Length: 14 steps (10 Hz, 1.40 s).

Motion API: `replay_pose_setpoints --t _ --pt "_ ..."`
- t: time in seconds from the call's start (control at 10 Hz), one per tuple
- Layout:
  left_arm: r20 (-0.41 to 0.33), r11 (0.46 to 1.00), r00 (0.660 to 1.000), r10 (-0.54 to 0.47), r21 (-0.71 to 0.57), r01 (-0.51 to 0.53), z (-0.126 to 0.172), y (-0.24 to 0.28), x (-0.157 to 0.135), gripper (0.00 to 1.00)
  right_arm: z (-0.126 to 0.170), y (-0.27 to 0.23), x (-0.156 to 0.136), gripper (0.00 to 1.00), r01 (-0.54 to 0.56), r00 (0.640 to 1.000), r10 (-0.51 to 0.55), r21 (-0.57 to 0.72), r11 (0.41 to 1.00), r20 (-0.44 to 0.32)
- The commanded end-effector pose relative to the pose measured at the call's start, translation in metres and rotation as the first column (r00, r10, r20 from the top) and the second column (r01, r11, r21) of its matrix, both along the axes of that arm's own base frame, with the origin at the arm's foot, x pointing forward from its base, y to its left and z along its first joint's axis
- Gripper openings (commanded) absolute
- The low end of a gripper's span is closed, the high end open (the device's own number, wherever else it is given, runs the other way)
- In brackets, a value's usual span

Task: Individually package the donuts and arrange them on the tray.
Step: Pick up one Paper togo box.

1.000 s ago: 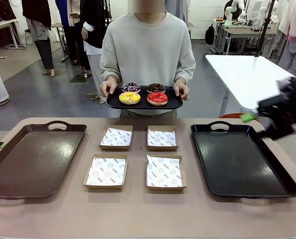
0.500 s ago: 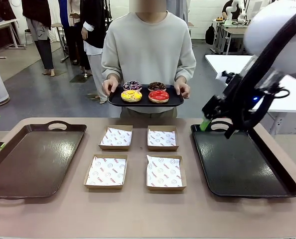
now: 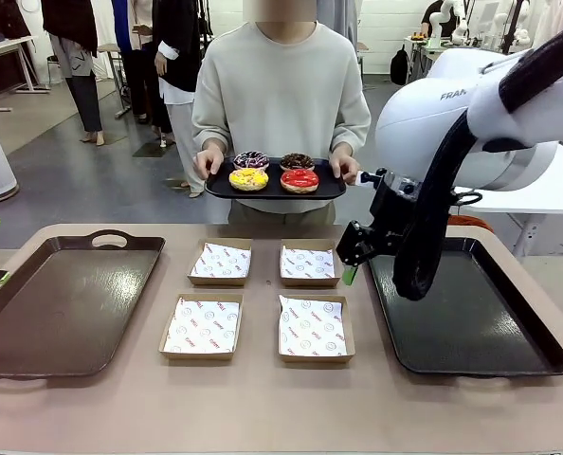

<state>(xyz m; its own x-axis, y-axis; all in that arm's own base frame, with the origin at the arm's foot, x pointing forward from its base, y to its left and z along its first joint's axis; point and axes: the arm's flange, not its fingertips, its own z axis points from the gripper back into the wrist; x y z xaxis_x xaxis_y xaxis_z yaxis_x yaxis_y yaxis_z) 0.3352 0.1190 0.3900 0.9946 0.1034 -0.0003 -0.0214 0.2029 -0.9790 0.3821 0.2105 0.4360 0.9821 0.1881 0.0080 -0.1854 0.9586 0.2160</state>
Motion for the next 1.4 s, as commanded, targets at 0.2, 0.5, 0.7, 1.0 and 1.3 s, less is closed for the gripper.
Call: replay_pose_setpoints --t 0.2,0.5,0.7,1.0,1.3 --pt "0.009 1.000 1.000 0.002 -0.014 -0.002 0.001 0.001 0.000 1.00 -0.025 0.005 0.002 1.00 0.042 0.998 -0.042 0.000 0.999 0.055" --pt "0.009 1.000 1.000 0.002 -0.014 -0.002 0.001 0.001 0.000 1.00 -0.057 0.013 -0.004 1.00 0.013 1.000 -0.014 0.033 0.999 0.027" --pt "0.009 1.000 1.000 0.002 -0.014 -0.002 0.001 0.001 0.000 1.00 -0.070 0.014 -0.005 1.00 0.010 1.000 -0.010 0.069 0.998 0.006" --pt "0.009 1.000 1.000 0.002 -0.014 -0.002 0.001 0.001 0.000 1.00 -0.068 0.016 -0.006 1.00 0.017 1.000 -0.016 0.034 0.999 -0.007" --pt "0.009 1.000 1.000 0.002 -0.014 -0.002 0.001 0.001 0.000 1.00 -0.068 0.016 -0.006 1.00 0.017 1.000 -0.016 0.034 0.999 -0.007"
